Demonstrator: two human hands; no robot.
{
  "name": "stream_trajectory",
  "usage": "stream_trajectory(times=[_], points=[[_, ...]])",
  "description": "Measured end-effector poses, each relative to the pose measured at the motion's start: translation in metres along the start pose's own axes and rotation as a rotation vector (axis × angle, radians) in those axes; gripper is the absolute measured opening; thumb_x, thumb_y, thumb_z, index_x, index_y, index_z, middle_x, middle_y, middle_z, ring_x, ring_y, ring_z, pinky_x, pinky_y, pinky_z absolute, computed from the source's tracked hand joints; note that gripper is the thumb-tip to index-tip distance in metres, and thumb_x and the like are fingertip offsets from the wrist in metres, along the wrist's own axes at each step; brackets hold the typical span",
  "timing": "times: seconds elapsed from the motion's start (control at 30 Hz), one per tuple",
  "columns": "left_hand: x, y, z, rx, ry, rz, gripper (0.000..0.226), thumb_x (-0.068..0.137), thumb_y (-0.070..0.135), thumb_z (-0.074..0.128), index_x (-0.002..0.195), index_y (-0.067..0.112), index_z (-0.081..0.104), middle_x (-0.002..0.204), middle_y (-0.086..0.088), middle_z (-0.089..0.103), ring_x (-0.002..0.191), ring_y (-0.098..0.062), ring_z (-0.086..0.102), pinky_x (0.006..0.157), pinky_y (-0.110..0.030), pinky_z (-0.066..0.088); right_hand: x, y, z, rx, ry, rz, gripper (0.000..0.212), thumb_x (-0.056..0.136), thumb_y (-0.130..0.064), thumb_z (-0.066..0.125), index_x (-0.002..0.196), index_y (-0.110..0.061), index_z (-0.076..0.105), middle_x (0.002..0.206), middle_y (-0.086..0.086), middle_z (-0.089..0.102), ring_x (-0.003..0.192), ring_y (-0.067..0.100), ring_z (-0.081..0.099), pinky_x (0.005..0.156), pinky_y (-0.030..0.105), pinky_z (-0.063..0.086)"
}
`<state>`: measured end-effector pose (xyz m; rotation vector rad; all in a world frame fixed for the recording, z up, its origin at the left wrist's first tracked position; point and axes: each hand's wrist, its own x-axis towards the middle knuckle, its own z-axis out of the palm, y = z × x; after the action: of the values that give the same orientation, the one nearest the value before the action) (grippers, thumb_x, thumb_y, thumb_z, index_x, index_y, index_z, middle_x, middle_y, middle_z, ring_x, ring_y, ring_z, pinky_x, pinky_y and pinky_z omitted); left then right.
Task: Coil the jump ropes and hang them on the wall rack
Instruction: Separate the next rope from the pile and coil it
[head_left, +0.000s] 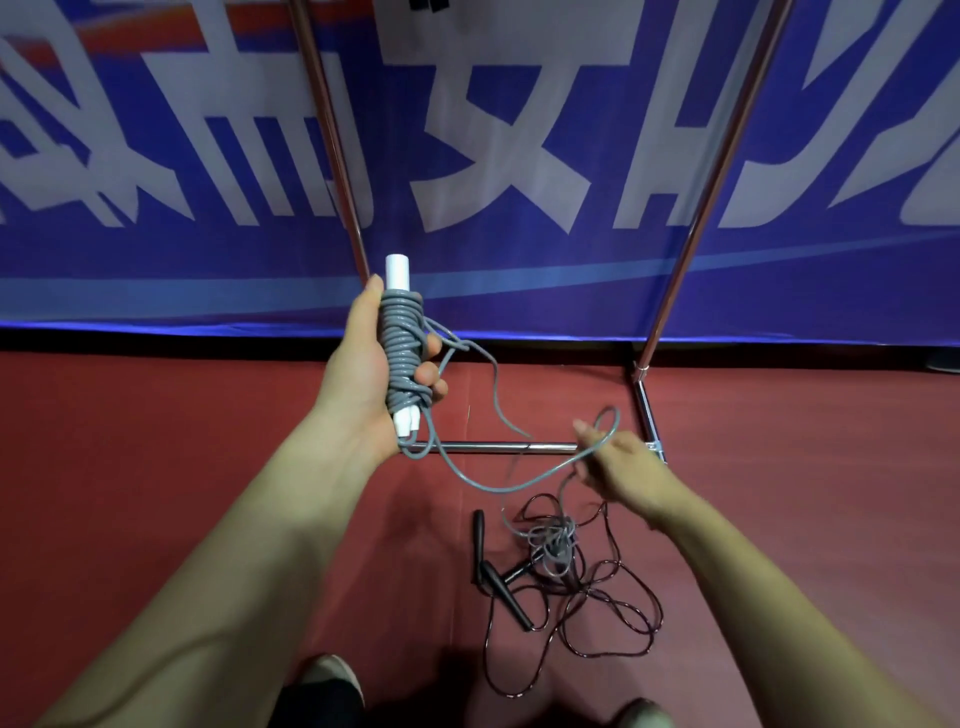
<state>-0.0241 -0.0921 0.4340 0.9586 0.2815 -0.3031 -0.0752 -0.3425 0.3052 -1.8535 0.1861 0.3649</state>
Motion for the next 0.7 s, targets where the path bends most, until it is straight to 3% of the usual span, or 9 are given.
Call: stream_trajectory(times=[0.07,0.17,0.27,0.33,0.43,0.5,0.57,0.63,0.7], points=[[0.0,-0.006,0.003,-0.045,-0.013,0.003,0.04,0.098,0.059,0.047,0.092,0.021,0.058,0.067,-0.005,0.052,0.037,-0.012,0.04,0.049,-0.024,0.045,-0.002,-0.028,-0.005,0.246,-0.011,-0.092,0.055,0.098,-0.048,0.054,0.052,-0.02,0.044,0.052,0.004,0.028,0.049,0.015,0.021,0.047,0.026,0.018],[0.003,-0.018,0.006,-0.147,-0.079,-0.033,0.04,0.099,0.058,0.044,0.095,0.021,0.058,0.066,-0.004,0.051,0.035,-0.011,0.039,0.053,-0.026,0.051,-0.009,-0.058,-0.015,0.549,-0.174,-0.146,0.043,0.078,-0.041,0.074,0.061,-0.014,0.046,0.051,-0.003,0.026,0.047,0.011,0.019,0.045,0.023,0.017],[0.004,-0.033,0.012,-0.227,-0.15,-0.102,0.042,0.098,0.06,0.043,0.097,0.021,0.059,0.066,-0.004,0.051,0.035,-0.011,0.039,0.062,-0.029,0.058,-0.017,-0.077,-0.014,0.604,-0.276,-0.268,0.014,0.083,-0.022,0.069,0.079,-0.009,0.065,0.06,0.007,0.047,0.05,0.018,0.043,0.049,0.024,0.034],[0.006,-0.044,0.018,-0.257,-0.175,-0.128,0.043,0.098,0.06,0.043,0.097,0.02,0.06,0.065,-0.005,0.051,0.035,-0.011,0.039,0.07,-0.033,0.06,-0.023,-0.081,-0.014,0.577,-0.259,-0.337,0.01,0.087,-0.012,0.062,0.092,-0.012,0.071,0.075,0.012,0.064,0.065,0.023,0.06,0.057,0.026,0.045],[0.012,-0.051,0.022,-0.301,-0.186,-0.128,0.042,0.098,0.059,0.044,0.095,0.021,0.061,0.064,-0.005,0.051,0.035,-0.011,0.038,0.081,-0.037,0.056,-0.025,-0.086,-0.018,0.552,-0.156,-0.407,0.028,0.082,0.0,0.057,0.102,-0.013,0.072,0.099,0.011,0.076,0.097,0.023,0.07,0.076,0.027,0.053],[0.019,-0.048,0.019,-0.319,-0.169,-0.095,0.042,0.097,0.06,0.044,0.092,0.022,0.061,0.064,-0.004,0.051,0.035,-0.01,0.037,0.076,-0.034,0.057,-0.026,-0.09,-0.022,0.497,-0.026,-0.478,0.04,0.077,0.008,0.051,0.101,-0.015,0.073,0.102,0.01,0.077,0.106,0.021,0.07,0.085,0.025,0.053],[0.026,-0.042,0.011,-0.323,-0.124,-0.058,0.042,0.097,0.061,0.042,0.091,0.024,0.059,0.064,-0.003,0.051,0.035,-0.009,0.037,0.066,-0.029,0.06,-0.028,-0.095,-0.028,0.424,0.114,-0.583,0.031,0.081,0.007,0.068,0.096,-0.02,0.075,0.097,0.005,0.078,0.102,0.019,0.072,0.087,0.024,0.053],[0.032,-0.035,0.0,-0.289,-0.072,-0.023,0.042,0.097,0.062,0.042,0.089,0.025,0.059,0.064,-0.001,0.052,0.035,-0.009,0.037,0.06,-0.026,0.057,-0.031,-0.1,-0.036,0.405,0.252,-0.647,0.017,0.075,-0.012,0.078,0.087,-0.024,0.077,0.09,0.0,0.077,0.1,0.017,0.072,0.087,0.026,0.054],[0.036,-0.032,-0.01,-0.231,0.0,0.006,0.042,0.097,0.062,0.043,0.086,0.025,0.059,0.065,-0.001,0.052,0.037,-0.01,0.038,0.056,-0.025,0.053,-0.033,-0.101,-0.045,0.499,0.313,-0.632,0.009,0.071,-0.02,0.081,0.075,-0.025,0.075,0.08,0.0,0.075,0.101,0.023,0.072,0.09,0.04,0.055]])
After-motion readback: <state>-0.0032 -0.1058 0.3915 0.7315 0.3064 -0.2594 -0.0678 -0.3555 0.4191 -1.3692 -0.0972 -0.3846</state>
